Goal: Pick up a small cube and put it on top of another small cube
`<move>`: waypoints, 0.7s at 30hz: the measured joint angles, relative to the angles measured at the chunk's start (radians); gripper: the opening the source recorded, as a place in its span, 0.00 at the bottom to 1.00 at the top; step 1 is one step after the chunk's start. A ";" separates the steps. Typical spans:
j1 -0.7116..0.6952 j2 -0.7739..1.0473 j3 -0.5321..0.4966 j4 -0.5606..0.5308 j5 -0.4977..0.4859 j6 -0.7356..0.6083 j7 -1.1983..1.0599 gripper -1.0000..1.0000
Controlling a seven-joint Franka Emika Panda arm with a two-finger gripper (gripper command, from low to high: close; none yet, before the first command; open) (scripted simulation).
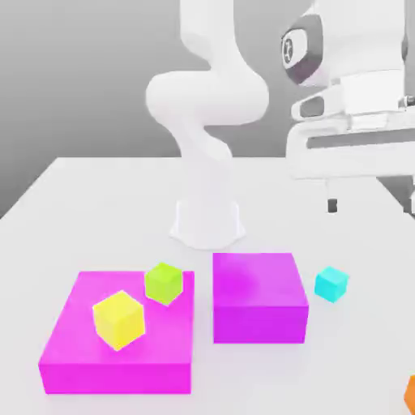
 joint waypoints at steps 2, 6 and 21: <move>0.003 0.041 0.050 -0.035 0.009 0.033 0.083 0.50; 0.007 0.126 0.148 -0.105 0.016 0.100 0.260 0.50; 0.271 0.499 -0.145 -0.159 -0.726 0.333 1.101 0.50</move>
